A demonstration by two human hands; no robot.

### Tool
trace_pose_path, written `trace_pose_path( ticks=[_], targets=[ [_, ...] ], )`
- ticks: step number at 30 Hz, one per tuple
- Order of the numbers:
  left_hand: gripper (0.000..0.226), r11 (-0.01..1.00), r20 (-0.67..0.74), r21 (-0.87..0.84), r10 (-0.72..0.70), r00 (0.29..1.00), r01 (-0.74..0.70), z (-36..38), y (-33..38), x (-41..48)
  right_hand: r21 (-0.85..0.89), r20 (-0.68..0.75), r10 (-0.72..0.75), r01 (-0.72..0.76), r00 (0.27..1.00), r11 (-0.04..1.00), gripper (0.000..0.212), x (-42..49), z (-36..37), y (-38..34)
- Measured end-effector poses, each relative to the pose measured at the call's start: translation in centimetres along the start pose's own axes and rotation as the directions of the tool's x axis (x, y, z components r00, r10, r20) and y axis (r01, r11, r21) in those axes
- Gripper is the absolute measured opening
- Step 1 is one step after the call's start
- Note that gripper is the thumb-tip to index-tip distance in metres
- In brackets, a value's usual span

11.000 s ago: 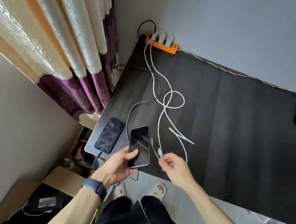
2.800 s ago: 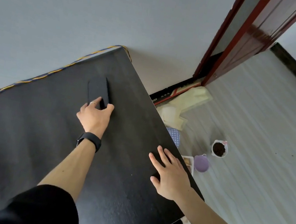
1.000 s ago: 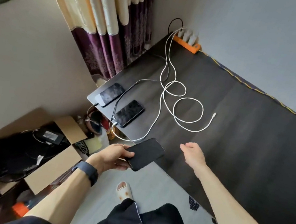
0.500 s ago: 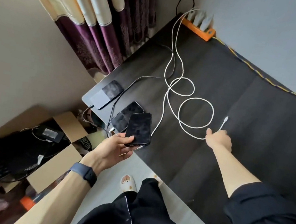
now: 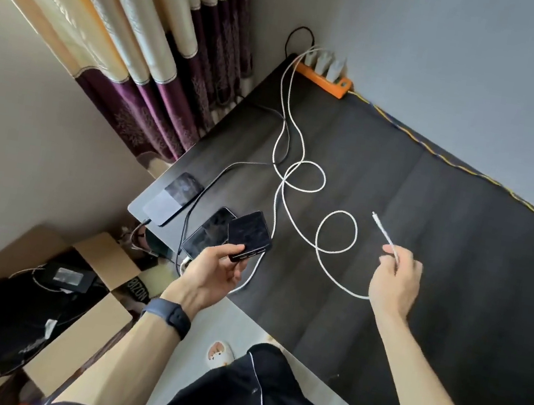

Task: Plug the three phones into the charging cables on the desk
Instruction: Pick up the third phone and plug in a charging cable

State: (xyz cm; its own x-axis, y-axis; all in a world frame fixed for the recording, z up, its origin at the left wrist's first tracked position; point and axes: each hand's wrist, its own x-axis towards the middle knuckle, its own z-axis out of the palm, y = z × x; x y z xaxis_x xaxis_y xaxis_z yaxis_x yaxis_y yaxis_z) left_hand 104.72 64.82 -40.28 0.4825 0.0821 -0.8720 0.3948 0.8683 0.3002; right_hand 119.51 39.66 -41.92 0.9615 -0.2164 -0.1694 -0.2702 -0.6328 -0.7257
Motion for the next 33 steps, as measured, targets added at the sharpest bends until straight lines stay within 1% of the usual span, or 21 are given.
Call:
trace_pose_path(
  ticks=[1,2,3,4,5,6,7,8,9,11,14,18,21,25,29,33],
  targets=[
    [0.006,1.0,0.009,0.009,-0.005,1.0,0.005,0.5,0.1,0.1,0.001,-0.045,-0.082,0.082,0.996,0.997,0.02,-1.0,-1.0,-0.8],
    [0.008,1.0,0.011,0.016,-0.001,1.0,0.001,1.0,0.3,0.2,-0.045,-0.1,-0.207,0.204,0.973,0.978,0.019,-1.5,-1.6,-1.3],
    [0.009,1.0,0.005,0.021,-0.006,1.0,0.006,1.0,0.3,0.3,-0.131,-0.15,-0.353,0.335,0.923,0.933,0.018,-2.3,-1.7,-1.6],
    [0.008,0.999,0.034,0.043,-0.022,0.999,0.021,1.9,0.2,-0.1,-0.238,-0.205,-0.473,0.425,0.857,0.873,0.017,-3.2,-3.0,-1.6],
    [0.007,0.997,0.062,0.071,-0.032,0.998,0.028,2.9,0.1,-0.3,-0.313,-0.211,-0.555,0.482,0.805,0.818,0.016,-4.2,-3.9,-1.5],
    [0.005,0.997,0.057,0.072,-0.037,0.998,0.033,2.8,0.0,-0.1,-0.323,-0.141,-0.61,0.546,0.78,0.773,0.014,-5.0,-3.5,-1.4],
    [0.005,0.996,0.063,0.079,-0.036,0.997,0.031,3.0,0.0,0.1,-0.279,-0.052,-0.631,0.595,0.774,0.753,0.015,-5.9,-3.0,-1.2],
    [0.008,0.996,0.076,0.083,-0.035,0.996,0.029,3.3,-0.1,0.1,-0.215,0.031,-0.616,0.607,0.787,0.765,0.015,-7.2,-2.6,-1.0],
    [0.01,0.995,0.085,0.09,-0.044,0.995,0.036,3.7,-0.3,0.0,-0.137,0.093,-0.576,0.583,0.812,0.801,0.016,-8.4,-2.4,-0.7],
    [0.005,0.994,0.088,0.095,-0.054,0.995,0.046,4.4,-0.9,-0.1,-0.026,0.156,-0.475,0.484,0.866,0.875,0.016,-10.2,-2.0,-0.4],
    [0.003,0.993,0.087,0.095,-0.078,0.993,0.07,5.1,-1.9,-0.2,-0.035,0.212,-0.348,0.363,0.913,0.931,0.022,-11.7,-1.7,0.1],
    [0.003,0.991,0.087,0.108,-0.094,0.992,0.084,5.2,-3.3,-0.3,0.02,0.272,-0.23,0.233,0.934,0.972,0.022,-13.0,-1.6,0.4],
    [0.01,0.989,0.102,0.113,-0.106,0.989,0.094,5.5,-4.0,-0.5,0.096,0.3,-0.22,0.201,0.928,0.975,0.026,-13.6,-1.6,0.0],
    [0.014,0.984,0.134,0.153,-0.11,0.985,0.09,6.1,-4.2,-0.9,0.197,0.301,-0.207,0.151,0.931,0.969,0.019,-13.7,-1.8,-0.5],
    [0.016,0.98,0.152,0.188,-0.092,0.984,0.062,6.3,-4.1,-1.4,0.236,0.256,-0.268,0.209,0.929,0.949,0.011,-13.6,-2.0,-1.2],
    [0.021,0.979,0.174,0.202,-0.061,0.983,0.025,6.3,-4.1,-1.8,0.235,0.211,-0.298,0.248,0.931,0.94,0.005,-13.5,-1.8,-1.6]
  ],
)
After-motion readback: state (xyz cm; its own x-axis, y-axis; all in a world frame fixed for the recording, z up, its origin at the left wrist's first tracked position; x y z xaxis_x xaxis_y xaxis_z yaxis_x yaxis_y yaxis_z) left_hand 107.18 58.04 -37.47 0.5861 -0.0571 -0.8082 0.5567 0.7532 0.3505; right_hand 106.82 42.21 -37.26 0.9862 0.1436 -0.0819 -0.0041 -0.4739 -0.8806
